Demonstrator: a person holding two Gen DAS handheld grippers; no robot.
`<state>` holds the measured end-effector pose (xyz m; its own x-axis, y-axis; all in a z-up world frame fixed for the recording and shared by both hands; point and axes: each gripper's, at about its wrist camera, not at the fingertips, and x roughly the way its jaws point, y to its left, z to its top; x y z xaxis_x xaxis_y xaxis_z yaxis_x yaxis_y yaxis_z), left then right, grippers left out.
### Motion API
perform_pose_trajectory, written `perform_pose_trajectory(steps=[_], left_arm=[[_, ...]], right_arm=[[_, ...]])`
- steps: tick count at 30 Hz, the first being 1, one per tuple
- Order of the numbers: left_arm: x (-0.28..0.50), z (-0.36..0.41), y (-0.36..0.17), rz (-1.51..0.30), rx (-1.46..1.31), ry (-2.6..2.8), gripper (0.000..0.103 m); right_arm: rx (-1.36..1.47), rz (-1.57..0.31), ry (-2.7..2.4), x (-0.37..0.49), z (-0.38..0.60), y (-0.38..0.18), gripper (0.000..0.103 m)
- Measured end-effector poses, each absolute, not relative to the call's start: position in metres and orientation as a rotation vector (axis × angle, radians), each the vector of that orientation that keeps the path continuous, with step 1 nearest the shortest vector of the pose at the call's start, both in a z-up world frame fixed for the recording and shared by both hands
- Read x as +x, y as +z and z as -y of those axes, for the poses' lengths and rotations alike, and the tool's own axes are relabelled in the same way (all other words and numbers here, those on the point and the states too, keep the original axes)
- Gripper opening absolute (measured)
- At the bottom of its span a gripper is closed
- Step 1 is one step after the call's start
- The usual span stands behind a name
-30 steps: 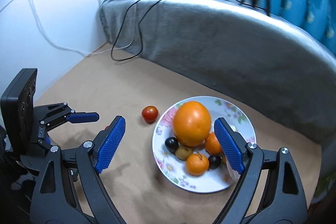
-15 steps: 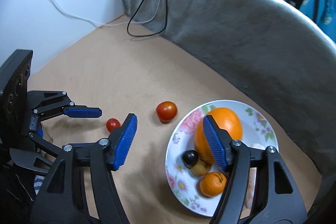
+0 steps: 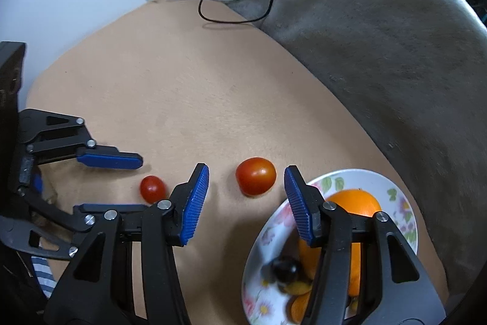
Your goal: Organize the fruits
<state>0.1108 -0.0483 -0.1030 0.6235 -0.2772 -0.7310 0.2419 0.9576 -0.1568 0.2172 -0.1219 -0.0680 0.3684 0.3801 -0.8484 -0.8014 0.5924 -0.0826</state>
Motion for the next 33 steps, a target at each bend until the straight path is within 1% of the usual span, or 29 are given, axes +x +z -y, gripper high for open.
perform_pose_trajectory(steps=[1, 9, 11, 15, 18, 20, 33], left_arm=[[0.112, 0.049, -0.104, -0.849, -0.042, -0.3, 0.035], [0.119, 0.048, -0.11, -0.864, -0.038, -0.307, 0.031], [0.12, 0.049, -0.111, -0.867, -0.036, -0.308, 0.029], [0.122, 0.05, -0.112, -0.871, -0.04, -0.306, 0.026], [0.123, 0.05, -0.113, -0.873, -0.041, -0.305, 0.024], [0.122, 0.05, -0.113, -0.874, -0.038, -0.303, 0.024], [0.114, 0.053, -0.105, -0.854, -0.035, -0.297, 0.024]], right_arm=[[-0.553, -0.907, 0.806, 0.219, 0.12, -0.07, 0.048], [-0.599, -0.931, 0.797, 0.228, 0.111, -0.084, 0.048], [-0.615, -0.935, 0.798, 0.229, 0.108, -0.087, 0.048], [-0.656, -0.944, 0.793, 0.227, 0.1, -0.095, 0.041], [-0.666, -0.943, 0.779, 0.226, 0.097, -0.098, 0.039], [-0.664, -0.941, 0.772, 0.227, 0.097, -0.1, 0.036], [-0.58, -0.919, 0.779, 0.218, 0.108, -0.088, 0.035]])
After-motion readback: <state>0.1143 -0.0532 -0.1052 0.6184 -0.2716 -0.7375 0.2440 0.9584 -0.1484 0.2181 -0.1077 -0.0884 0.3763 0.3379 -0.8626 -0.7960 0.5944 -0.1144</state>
